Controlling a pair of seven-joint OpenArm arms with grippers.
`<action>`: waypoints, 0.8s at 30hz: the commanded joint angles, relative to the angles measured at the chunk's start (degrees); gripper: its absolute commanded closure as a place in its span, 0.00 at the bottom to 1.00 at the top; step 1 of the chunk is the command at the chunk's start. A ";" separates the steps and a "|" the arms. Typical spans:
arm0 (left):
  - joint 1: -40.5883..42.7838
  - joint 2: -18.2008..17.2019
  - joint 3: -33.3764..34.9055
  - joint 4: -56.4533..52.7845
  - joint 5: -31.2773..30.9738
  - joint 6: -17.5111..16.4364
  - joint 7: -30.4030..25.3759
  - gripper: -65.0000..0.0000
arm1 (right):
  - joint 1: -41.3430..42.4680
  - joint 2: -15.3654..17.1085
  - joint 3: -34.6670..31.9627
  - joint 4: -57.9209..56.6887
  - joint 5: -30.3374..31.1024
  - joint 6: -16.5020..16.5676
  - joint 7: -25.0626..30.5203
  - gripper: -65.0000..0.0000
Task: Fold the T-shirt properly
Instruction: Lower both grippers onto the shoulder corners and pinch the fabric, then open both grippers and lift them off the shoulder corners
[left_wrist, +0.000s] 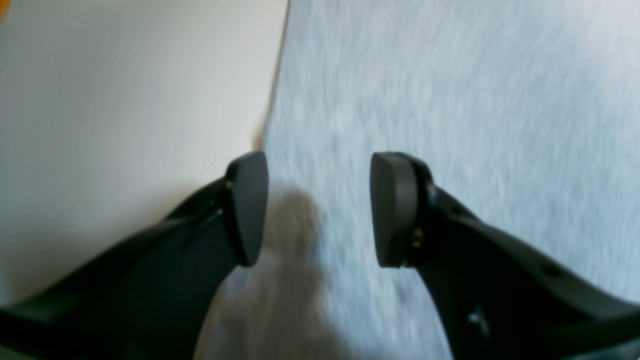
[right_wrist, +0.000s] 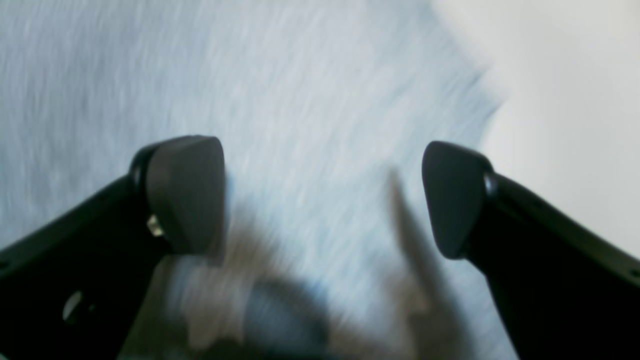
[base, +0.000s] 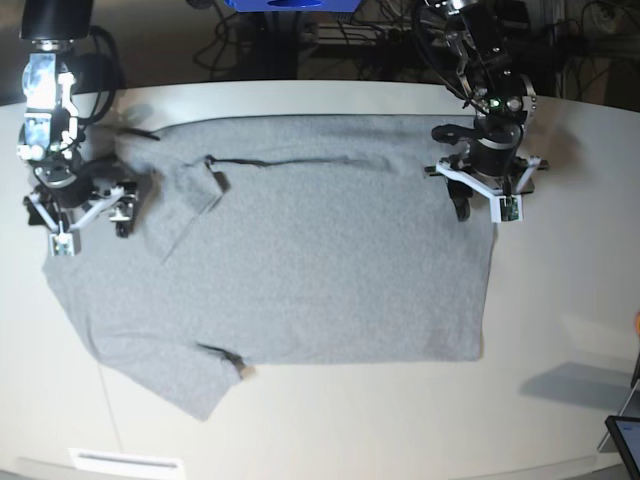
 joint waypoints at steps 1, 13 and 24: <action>0.01 -0.24 -0.07 0.79 -0.26 0.35 -1.60 0.50 | 0.00 0.48 0.55 1.12 0.26 -0.40 1.76 0.08; 8.09 -6.04 4.67 -3.25 -0.18 0.35 -1.86 0.50 | -7.12 -2.60 0.55 4.02 0.17 -0.40 1.58 0.08; 13.19 -10.08 4.50 -2.81 -0.26 0.35 -2.04 0.50 | -11.43 -2.60 0.55 8.50 0.17 -0.40 1.58 0.08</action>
